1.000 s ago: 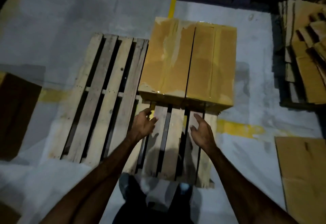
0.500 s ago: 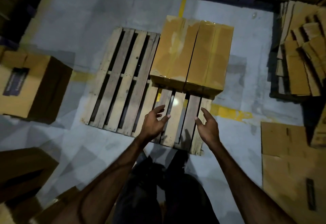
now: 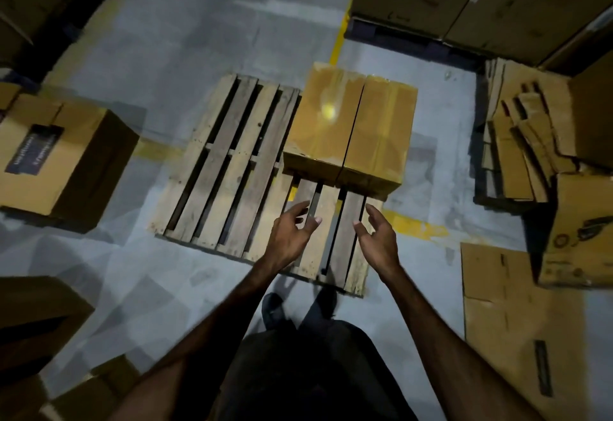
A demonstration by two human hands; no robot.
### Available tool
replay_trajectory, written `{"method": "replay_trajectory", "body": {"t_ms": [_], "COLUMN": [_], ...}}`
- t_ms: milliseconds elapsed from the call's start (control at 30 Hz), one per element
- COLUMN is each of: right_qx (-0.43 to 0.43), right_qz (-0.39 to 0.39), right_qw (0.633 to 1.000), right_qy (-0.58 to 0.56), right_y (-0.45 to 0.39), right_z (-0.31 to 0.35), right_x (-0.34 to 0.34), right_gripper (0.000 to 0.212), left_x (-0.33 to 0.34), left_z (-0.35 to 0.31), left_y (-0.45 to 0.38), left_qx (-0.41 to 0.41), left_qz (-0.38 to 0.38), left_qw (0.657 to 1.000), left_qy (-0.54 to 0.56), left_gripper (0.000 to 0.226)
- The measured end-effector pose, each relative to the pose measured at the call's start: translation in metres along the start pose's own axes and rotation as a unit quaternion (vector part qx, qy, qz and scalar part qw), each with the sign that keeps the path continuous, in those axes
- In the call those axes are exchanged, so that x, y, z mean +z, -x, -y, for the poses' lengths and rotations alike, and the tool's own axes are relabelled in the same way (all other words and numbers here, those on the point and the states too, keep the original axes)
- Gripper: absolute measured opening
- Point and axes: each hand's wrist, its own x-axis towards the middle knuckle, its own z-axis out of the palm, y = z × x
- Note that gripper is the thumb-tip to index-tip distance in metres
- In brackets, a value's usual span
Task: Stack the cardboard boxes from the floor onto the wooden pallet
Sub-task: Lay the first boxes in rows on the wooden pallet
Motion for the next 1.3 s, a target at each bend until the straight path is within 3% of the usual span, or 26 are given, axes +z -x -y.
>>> {"method": "replay_trajectory", "body": {"t_ms": [200, 400, 567, 633, 800, 967, 1133, 1300], "right_qx": [-0.006, -0.056, -0.111, -0.125, -0.168, -0.184, -0.182, -0.204], "right_qz": [0.009, 0.066, 0.137, 0.163, 0.215, 0.262, 0.344, 0.422], "right_qw": [1.000, 0.993, 0.979, 0.974, 0.958, 0.941, 0.910, 0.869], "right_qy": [0.011, 0.079, 0.102, 0.093, 0.084, 0.111, 0.139, 0.156], "right_y": [0.024, 0.025, 0.015, 0.009, -0.007, -0.004, 0.029, 0.076], "right_z": [0.007, 0.018, 0.019, 0.017, 0.000, -0.031, -0.053, -0.070], "right_x": [0.002, -0.002, -0.016, -0.026, -0.062, -0.101, -0.104, -0.085], "right_gripper": [0.060, 0.061, 0.060, 0.060, 0.062, 0.060, 0.059, 0.059], "left_x": [-0.006, -0.015, -0.008, 0.005, 0.069, 0.144, 0.197, 0.239], "left_z": [0.024, 0.016, 0.010, 0.011, -0.014, -0.032, -0.020, 0.014], "left_y": [0.028, 0.059, 0.093, 0.106, 0.137, 0.173, 0.242, 0.327], "left_qx": [-0.031, -0.015, -0.020, -0.048, -0.087, -0.111, -0.173, -0.251], "left_qz": [-0.018, -0.086, -0.142, -0.170, -0.260, -0.299, -0.372, -0.451], "left_qw": [0.998, 0.995, 0.988, 0.982, 0.956, 0.939, 0.899, 0.829], "left_qy": [0.049, 0.057, 0.051, 0.060, 0.108, 0.126, 0.154, 0.217], "left_gripper": [0.084, 0.064, 0.067, 0.076, 0.060, 0.065, 0.066, 0.066]}}
